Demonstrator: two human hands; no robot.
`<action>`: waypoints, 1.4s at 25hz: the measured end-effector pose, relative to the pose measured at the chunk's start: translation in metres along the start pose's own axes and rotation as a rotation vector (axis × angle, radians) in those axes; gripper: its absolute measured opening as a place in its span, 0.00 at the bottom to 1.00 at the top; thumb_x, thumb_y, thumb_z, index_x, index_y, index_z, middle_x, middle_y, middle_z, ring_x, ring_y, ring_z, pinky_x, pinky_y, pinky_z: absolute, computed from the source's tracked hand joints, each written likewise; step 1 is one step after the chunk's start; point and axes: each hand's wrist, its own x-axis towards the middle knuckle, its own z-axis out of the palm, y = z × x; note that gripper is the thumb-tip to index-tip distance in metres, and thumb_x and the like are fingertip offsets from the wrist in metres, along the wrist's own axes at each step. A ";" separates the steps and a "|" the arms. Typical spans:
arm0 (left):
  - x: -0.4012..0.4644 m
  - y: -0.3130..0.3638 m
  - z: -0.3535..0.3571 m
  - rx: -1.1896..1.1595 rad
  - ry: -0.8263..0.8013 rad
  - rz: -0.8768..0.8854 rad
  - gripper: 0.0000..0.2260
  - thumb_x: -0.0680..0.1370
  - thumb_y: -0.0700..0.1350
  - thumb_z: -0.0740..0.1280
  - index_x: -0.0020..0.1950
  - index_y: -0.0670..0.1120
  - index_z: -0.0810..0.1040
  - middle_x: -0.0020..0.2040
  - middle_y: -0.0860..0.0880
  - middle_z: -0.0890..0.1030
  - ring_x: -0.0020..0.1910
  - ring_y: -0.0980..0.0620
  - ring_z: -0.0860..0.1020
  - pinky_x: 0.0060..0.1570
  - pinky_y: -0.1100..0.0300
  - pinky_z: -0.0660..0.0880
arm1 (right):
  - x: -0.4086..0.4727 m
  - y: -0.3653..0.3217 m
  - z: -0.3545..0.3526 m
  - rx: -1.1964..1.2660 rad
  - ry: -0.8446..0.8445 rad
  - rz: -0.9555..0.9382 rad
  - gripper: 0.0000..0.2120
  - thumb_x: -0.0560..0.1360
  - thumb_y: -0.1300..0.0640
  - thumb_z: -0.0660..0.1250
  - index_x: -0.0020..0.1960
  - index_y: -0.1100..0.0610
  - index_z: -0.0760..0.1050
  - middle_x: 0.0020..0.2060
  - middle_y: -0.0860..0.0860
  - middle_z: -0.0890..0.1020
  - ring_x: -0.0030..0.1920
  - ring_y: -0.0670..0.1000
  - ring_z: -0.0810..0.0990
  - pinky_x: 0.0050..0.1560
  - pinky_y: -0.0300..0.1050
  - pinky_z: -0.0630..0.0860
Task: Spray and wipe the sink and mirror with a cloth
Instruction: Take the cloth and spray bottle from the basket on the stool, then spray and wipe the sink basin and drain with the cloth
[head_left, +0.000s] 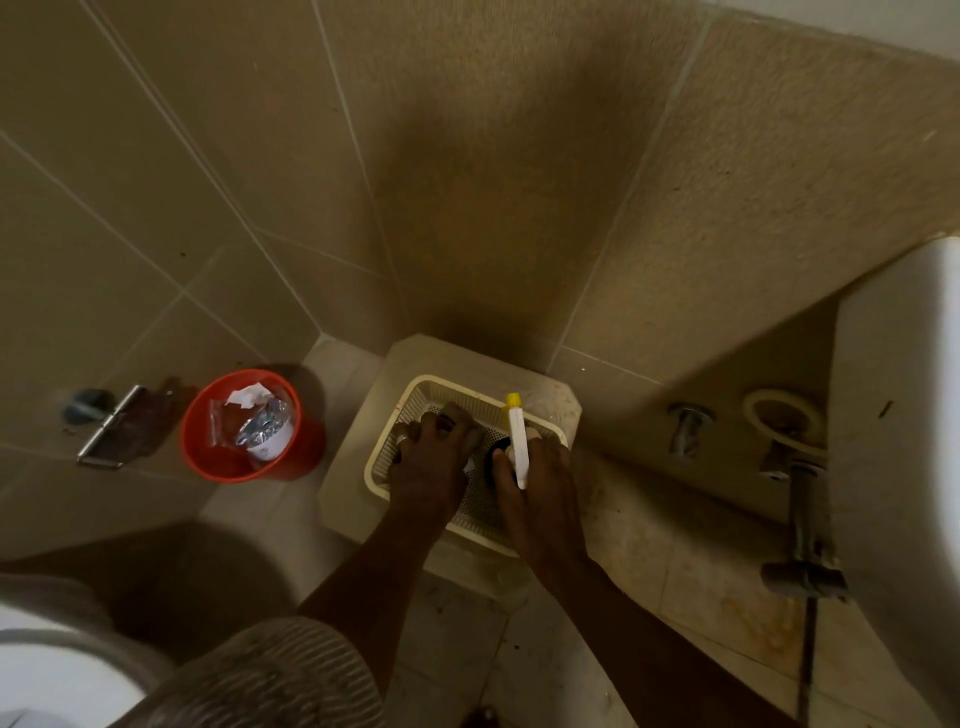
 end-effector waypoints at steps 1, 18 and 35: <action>-0.001 -0.003 -0.003 -0.009 0.039 0.050 0.29 0.74 0.48 0.69 0.73 0.55 0.65 0.72 0.47 0.69 0.67 0.36 0.70 0.60 0.36 0.69 | 0.002 -0.001 0.000 0.043 -0.002 0.013 0.19 0.80 0.45 0.60 0.54 0.61 0.78 0.44 0.54 0.79 0.45 0.56 0.78 0.47 0.60 0.79; -0.082 0.077 -0.168 -1.080 0.386 -0.216 0.20 0.72 0.60 0.62 0.64 0.62 0.71 0.50 0.36 0.80 0.43 0.30 0.80 0.43 0.33 0.79 | -0.081 -0.165 -0.235 1.258 0.215 0.510 0.16 0.80 0.56 0.64 0.64 0.63 0.79 0.28 0.52 0.76 0.31 0.53 0.76 0.40 0.49 0.76; -0.229 0.356 -0.308 -1.202 0.399 0.098 0.08 0.78 0.44 0.63 0.56 0.50 0.74 0.31 0.46 0.77 0.24 0.50 0.74 0.23 0.57 0.71 | -0.172 -0.031 -0.518 0.465 0.098 0.332 0.17 0.80 0.50 0.67 0.40 0.60 0.84 0.36 0.57 0.88 0.35 0.52 0.86 0.41 0.47 0.81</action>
